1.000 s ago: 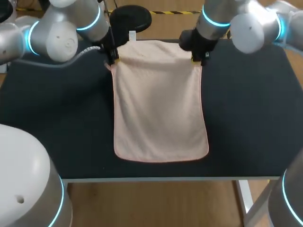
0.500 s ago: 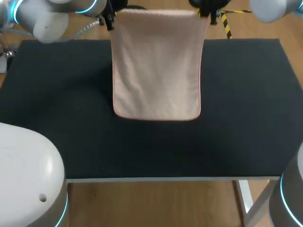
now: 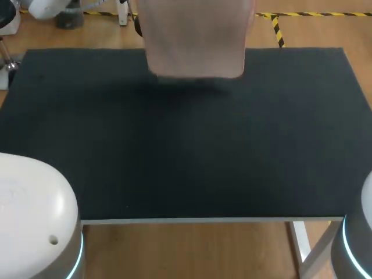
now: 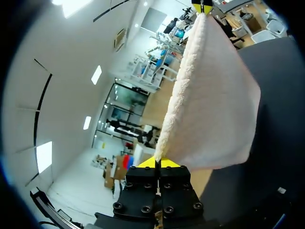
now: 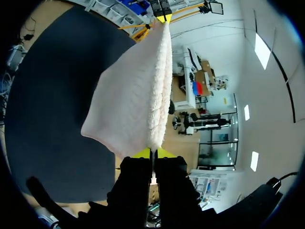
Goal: Fold the towel
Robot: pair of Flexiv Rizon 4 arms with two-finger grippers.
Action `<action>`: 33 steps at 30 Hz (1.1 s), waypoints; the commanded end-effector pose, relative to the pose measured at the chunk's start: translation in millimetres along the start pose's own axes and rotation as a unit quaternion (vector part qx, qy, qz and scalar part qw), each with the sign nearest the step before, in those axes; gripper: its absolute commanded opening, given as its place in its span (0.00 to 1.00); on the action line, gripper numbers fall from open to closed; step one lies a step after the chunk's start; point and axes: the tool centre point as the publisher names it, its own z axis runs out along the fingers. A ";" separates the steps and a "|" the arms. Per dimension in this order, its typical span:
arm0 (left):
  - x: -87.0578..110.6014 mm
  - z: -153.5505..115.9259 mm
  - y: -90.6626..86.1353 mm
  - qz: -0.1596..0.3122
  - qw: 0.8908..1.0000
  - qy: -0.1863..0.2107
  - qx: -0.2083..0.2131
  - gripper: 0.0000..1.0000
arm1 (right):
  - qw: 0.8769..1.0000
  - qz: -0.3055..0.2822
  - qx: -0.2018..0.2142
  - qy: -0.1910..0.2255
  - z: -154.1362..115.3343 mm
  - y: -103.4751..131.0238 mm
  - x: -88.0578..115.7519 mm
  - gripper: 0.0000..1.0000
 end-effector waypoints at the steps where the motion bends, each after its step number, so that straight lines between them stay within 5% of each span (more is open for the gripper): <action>1: -9.2 1.6 -1.7 -0.001 1.000 -0.004 -0.010 0.00 | 1.000 -0.003 0.004 -0.005 -3.1 0.2 -2.4 0.00; 5: 14.5 -1.6 1.9 0.002 1.000 0.024 -0.014 0.00 | 1.000 -0.014 -0.004 0.017 4.0 5.0 18.1 0.00; 10: 68.5 -17.5 13.0 -0.007 0.996 0.089 -0.027 0.00 | 0.996 -0.026 -0.009 0.081 16.7 7.5 68.8 0.00; 19: 144.6 -75.1 30.8 -0.031 0.983 0.172 -0.063 0.00 | 0.981 -0.036 -0.042 0.184 7.4 18.3 151.3 0.00; 25: 180.5 -101.0 38.5 -0.052 0.969 0.224 -0.084 0.00 | 0.970 -0.035 -0.049 0.235 -0.4 22.8 191.2 0.00; 33: 233.2 -90.3 48.0 -0.066 0.944 0.299 -0.124 0.00 | 0.956 -0.041 -0.032 0.288 14.7 23.7 251.6 0.00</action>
